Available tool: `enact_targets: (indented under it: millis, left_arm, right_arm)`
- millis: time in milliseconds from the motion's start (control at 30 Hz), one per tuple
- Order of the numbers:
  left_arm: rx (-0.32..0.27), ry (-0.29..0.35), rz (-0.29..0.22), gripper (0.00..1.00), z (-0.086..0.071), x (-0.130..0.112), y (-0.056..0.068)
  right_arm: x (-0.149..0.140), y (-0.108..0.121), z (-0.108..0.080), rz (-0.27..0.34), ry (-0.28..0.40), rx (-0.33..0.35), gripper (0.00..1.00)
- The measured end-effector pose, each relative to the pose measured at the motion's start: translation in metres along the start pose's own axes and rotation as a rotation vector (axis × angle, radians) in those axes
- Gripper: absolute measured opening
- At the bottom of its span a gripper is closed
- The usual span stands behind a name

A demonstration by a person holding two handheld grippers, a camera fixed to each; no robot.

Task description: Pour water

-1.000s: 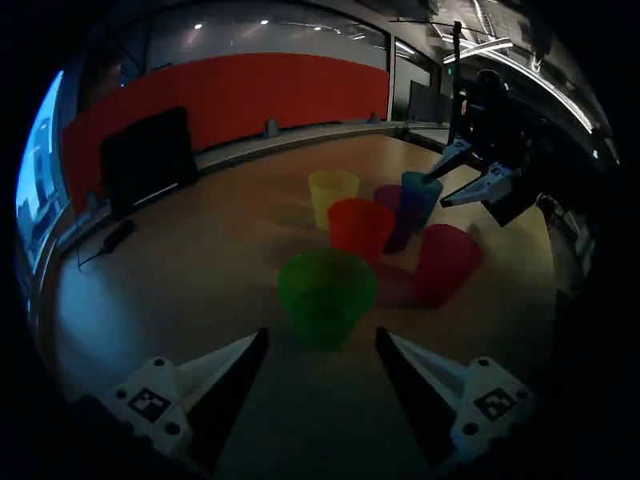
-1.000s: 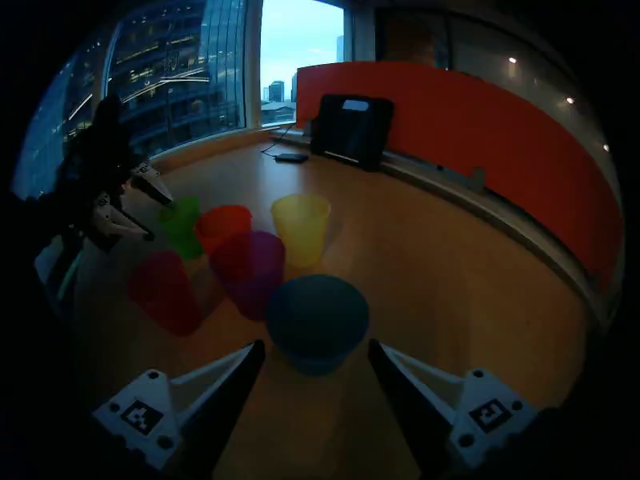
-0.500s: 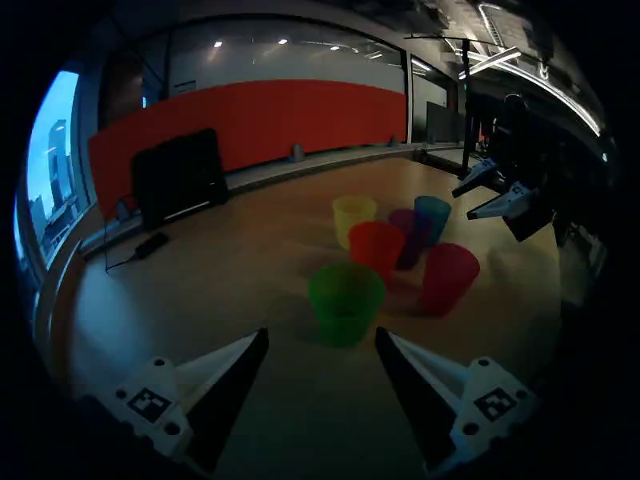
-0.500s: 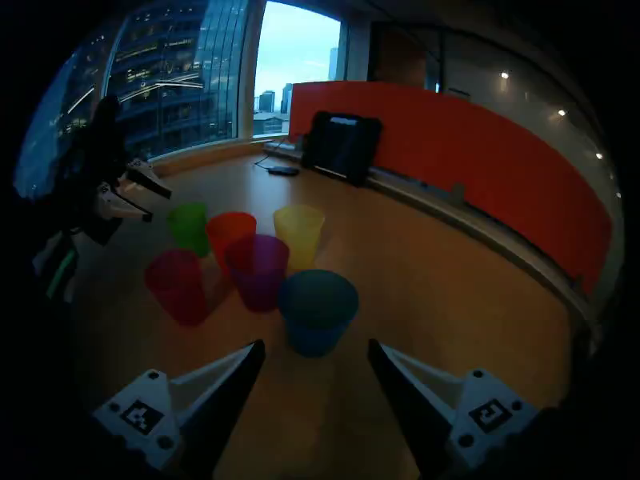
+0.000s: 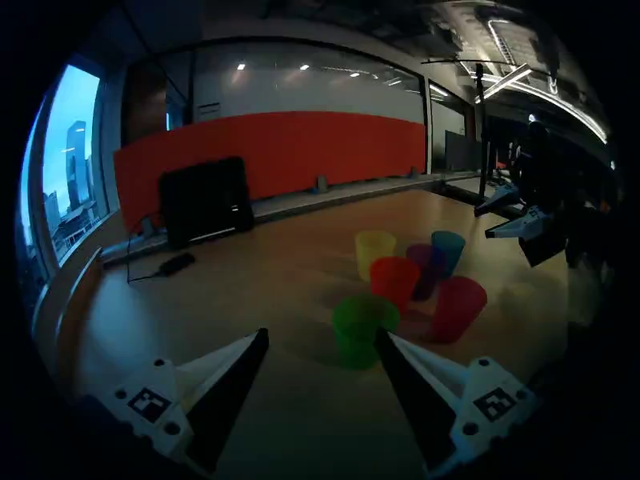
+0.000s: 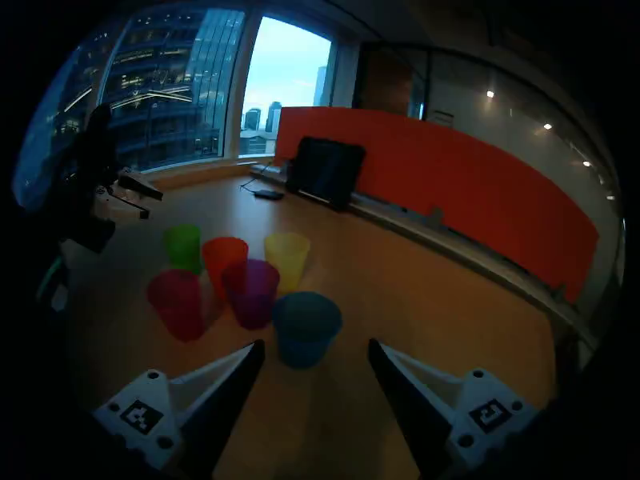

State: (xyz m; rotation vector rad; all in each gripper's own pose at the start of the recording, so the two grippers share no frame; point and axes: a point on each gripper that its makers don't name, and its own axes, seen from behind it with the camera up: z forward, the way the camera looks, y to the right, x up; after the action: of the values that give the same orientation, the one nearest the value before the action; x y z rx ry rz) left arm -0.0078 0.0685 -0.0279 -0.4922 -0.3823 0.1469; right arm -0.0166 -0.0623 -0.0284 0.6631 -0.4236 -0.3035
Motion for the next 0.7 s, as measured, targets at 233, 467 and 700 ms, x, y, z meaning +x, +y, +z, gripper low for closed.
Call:
enact_targets:
  millis: [233,467,700]
  left_arm:
    - [0.057,0.081,-0.011,0.99,-0.002,0.022,-0.012]
    - [0.1,0.145,-0.038,0.99,-0.002,0.034,-0.02]
    - [0.154,0.212,-0.032,0.99,-0.006,0.052,-0.028]
  right_arm:
    - [0.017,0.012,-0.007,0.034,0.075,-0.072,1.0]
    - [0.028,0.026,-0.012,0.068,0.143,-0.142,1.0]
    - [0.045,0.041,-0.021,0.114,0.226,-0.237,1.0]
